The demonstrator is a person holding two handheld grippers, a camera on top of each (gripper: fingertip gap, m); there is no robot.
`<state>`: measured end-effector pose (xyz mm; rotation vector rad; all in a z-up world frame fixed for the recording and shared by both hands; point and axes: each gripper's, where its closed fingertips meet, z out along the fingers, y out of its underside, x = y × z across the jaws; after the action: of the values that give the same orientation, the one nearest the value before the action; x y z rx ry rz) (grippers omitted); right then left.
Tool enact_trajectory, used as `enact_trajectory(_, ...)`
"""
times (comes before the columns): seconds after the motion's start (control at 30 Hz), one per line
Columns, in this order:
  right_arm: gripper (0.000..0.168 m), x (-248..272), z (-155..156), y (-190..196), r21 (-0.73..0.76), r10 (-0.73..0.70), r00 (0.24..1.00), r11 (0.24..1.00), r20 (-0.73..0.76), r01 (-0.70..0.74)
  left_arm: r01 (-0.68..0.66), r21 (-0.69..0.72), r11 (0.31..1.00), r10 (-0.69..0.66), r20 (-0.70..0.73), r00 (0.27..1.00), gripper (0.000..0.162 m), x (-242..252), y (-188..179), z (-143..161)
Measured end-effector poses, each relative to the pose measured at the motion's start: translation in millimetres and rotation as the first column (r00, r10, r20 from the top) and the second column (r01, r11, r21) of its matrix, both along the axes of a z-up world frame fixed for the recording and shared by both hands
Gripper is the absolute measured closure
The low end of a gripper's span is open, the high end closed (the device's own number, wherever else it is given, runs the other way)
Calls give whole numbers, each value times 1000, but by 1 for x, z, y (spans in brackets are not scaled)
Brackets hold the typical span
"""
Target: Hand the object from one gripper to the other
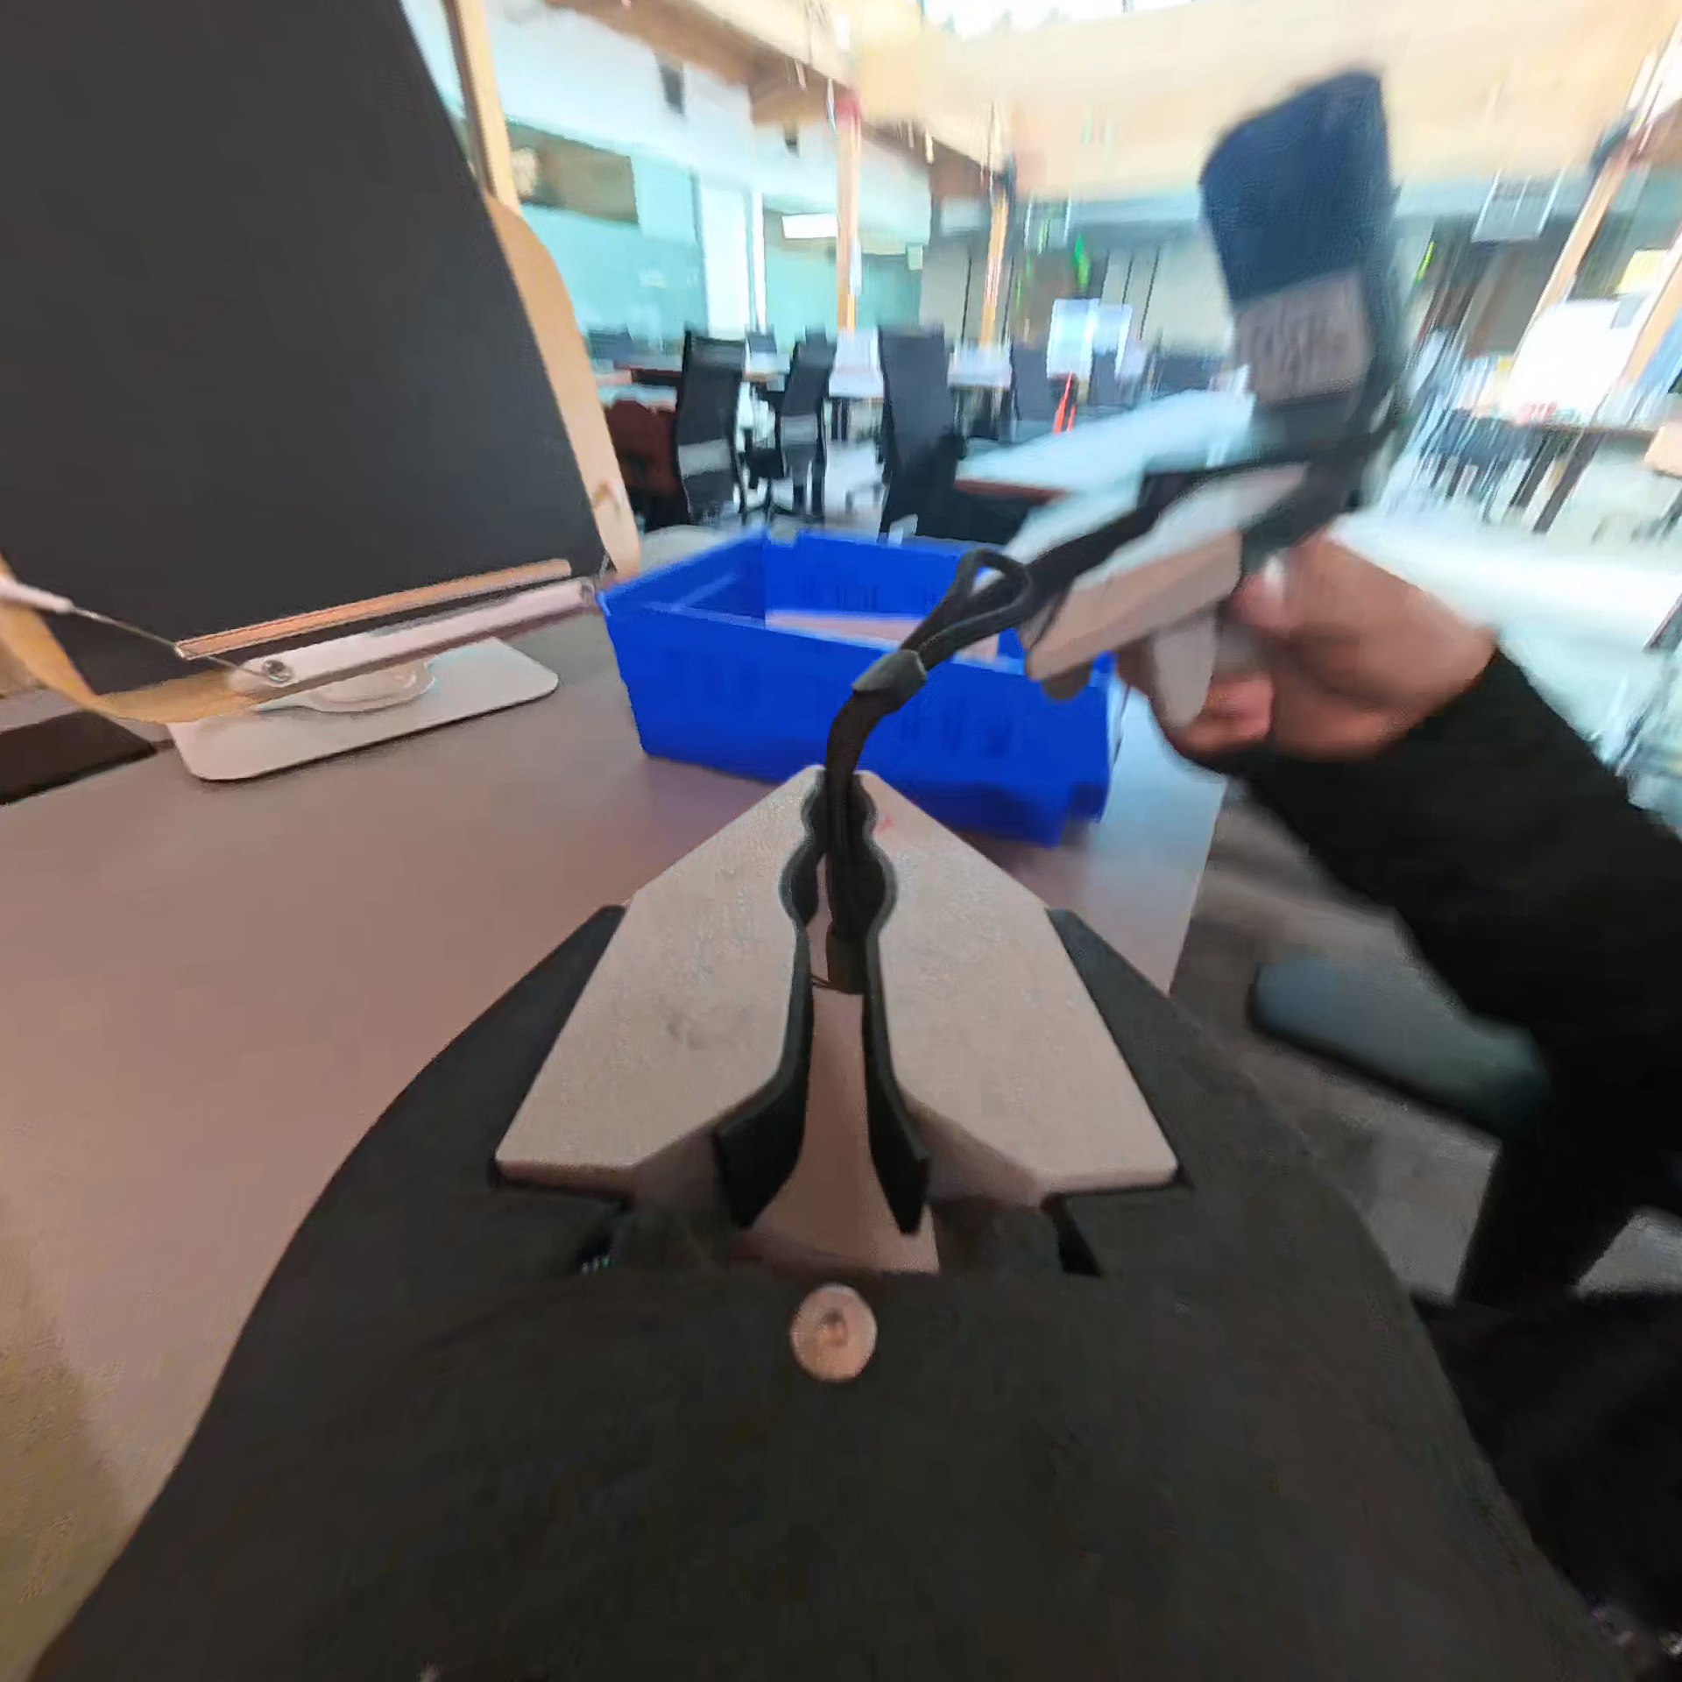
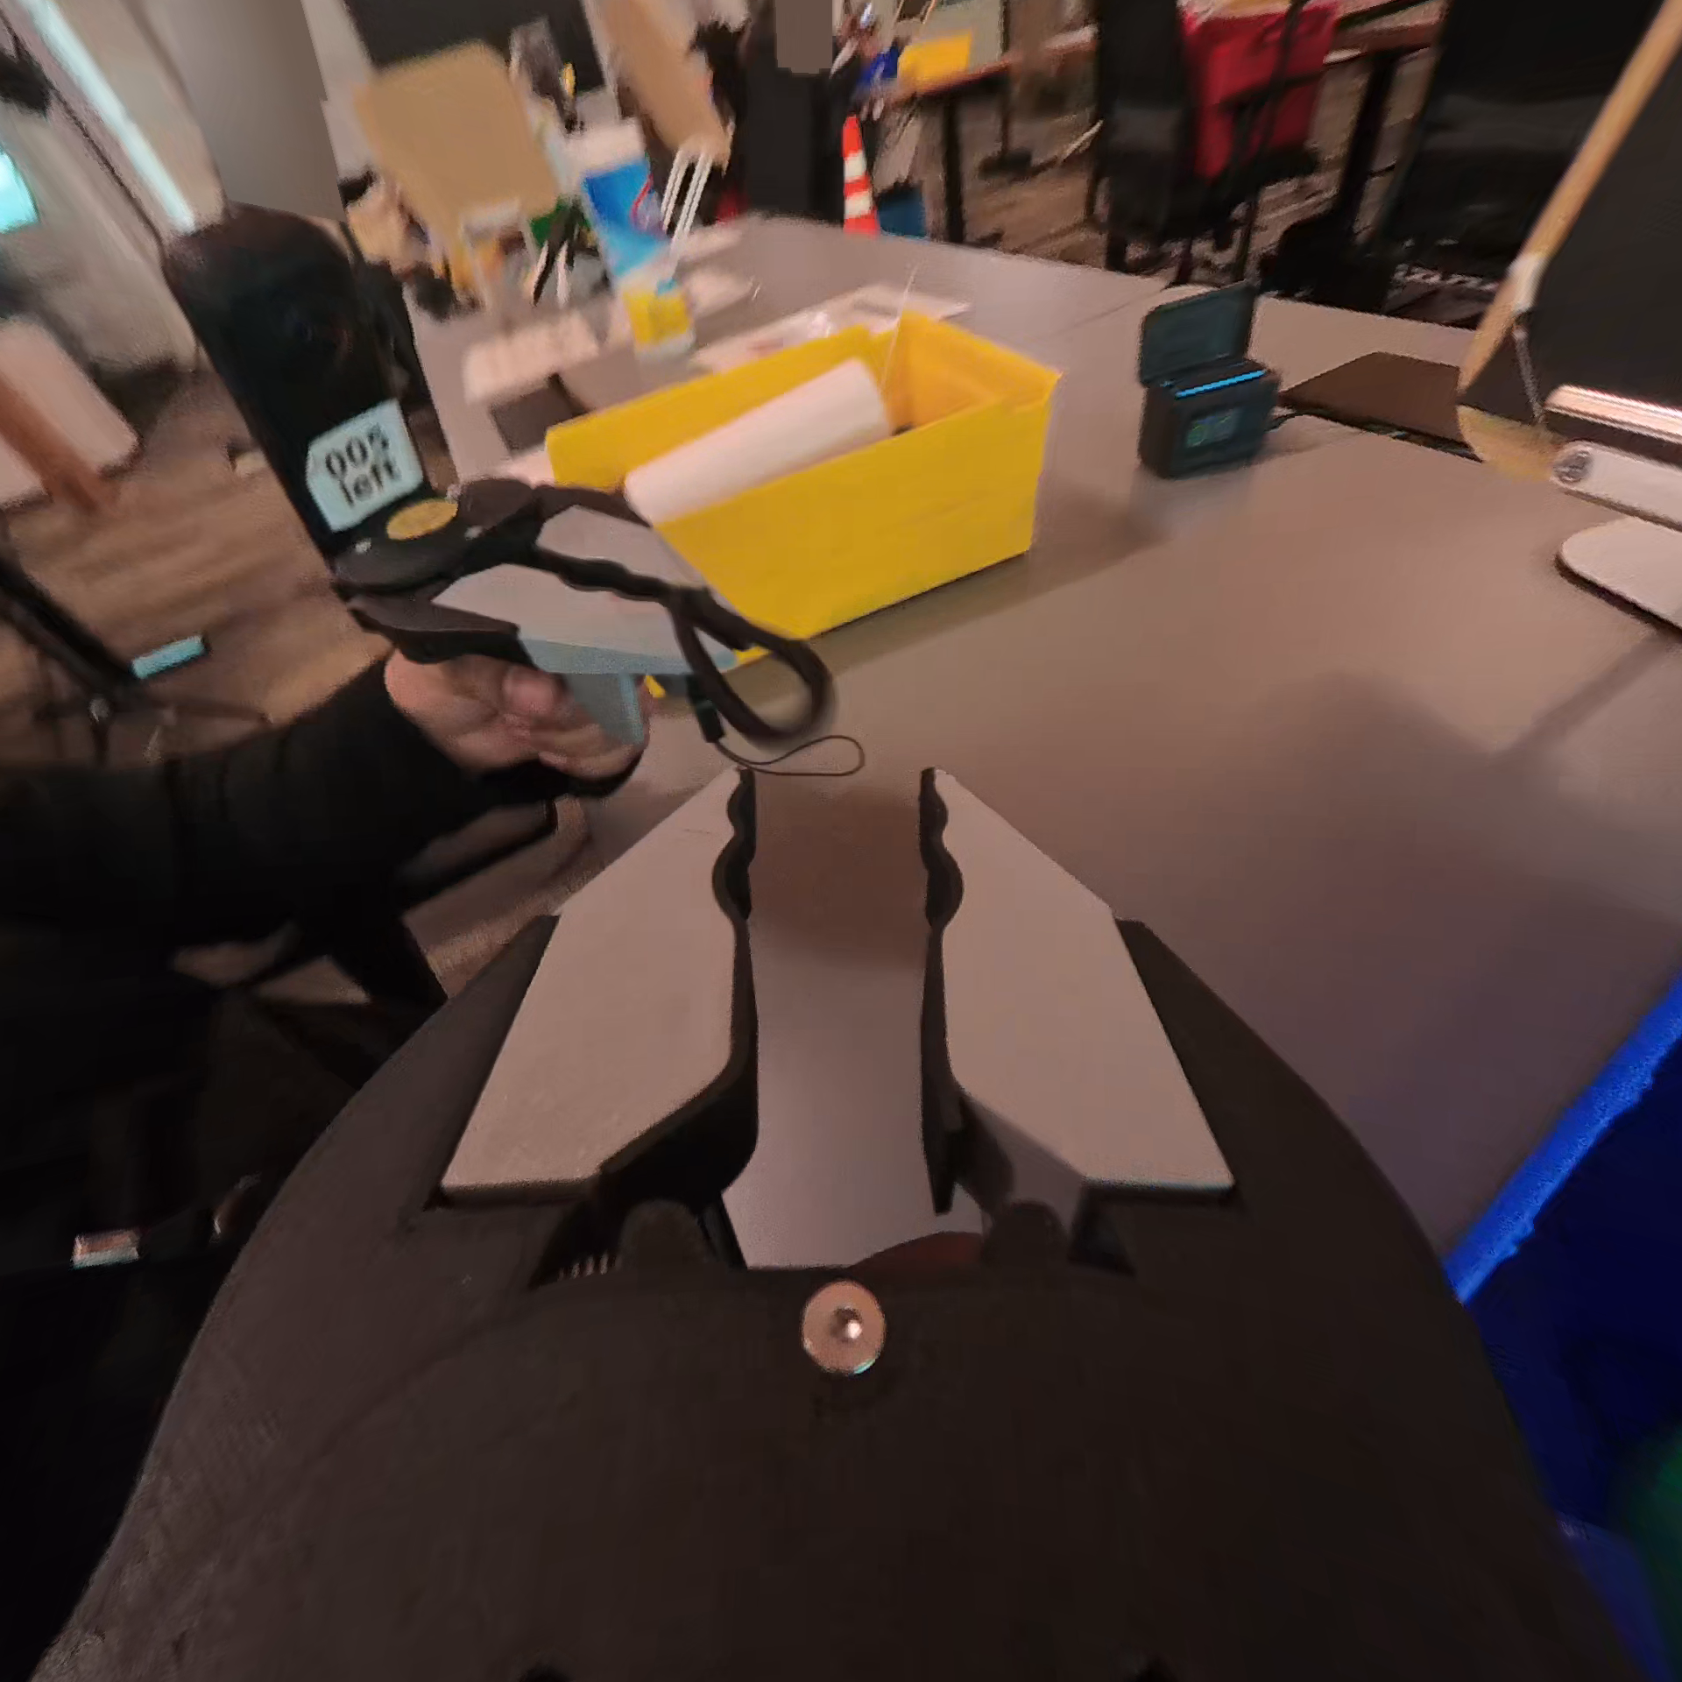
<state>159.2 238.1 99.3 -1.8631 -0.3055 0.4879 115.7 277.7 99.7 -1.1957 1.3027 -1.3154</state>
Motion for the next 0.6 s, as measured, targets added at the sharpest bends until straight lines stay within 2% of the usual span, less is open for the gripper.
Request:
enact_trajectory(0.07, 124, 2, 2, 3, -1, 3, 995, 1000, -104, -3, 40, -139, 990, -31, 69, 997, 162, -5, 4, 12)
enact_trajectory(0.13, 120, -13, -2, 5, -19, 82, 979, 996, -186, -87, 120, -236, 964, -99, 102, 990, 162, -6, -4, 15)
enact_trajectory(0.2, 118, -29, -4, 9, -10, 131, 968, 991, -213, -136, 161, -268, 950, -136, 111, 984, 162, -4, -13, 13)
enact_trajectory(0.3, 118, -43, 1, 14, 44, 159, 959, 987, -234, -153, 172, -240, 955, -165, 53, 985, 162, 3, -27, -2)
enact_trajectory(0.37, 126, -44, 8, 15, 79, 164, 946, 986, -280, -147, 185, -227, 956, -184, 26, 983, 162, 6, -36, -9)
enact_trajectory(0.47, 166, -43, 7, 13, 71, 192, 924, 981, -332, -178, 197, -223, 955, -201, 2, 979, 162, 9, -43, -15)
enact_trajectory(0.53, 168, -41, 5, 12, 64, 192, 921, 981, -340, -181, 207, -231, 951, -213, -1, 977, 162, 9, -46, -16)
enact_trajectory(0.57, 164, -40, 6, 12, 73, 194, 915, 981, -353, -180, 211, -235, 949, -219, -7, 976, 162, 8, -47, -16)
enact_trajectory(0.6, 153, -40, 8, 12, 76, 199, 908, 980, -368, -183, 216, -237, 947, -226, -19, 974, 162, 9, -48, -18)
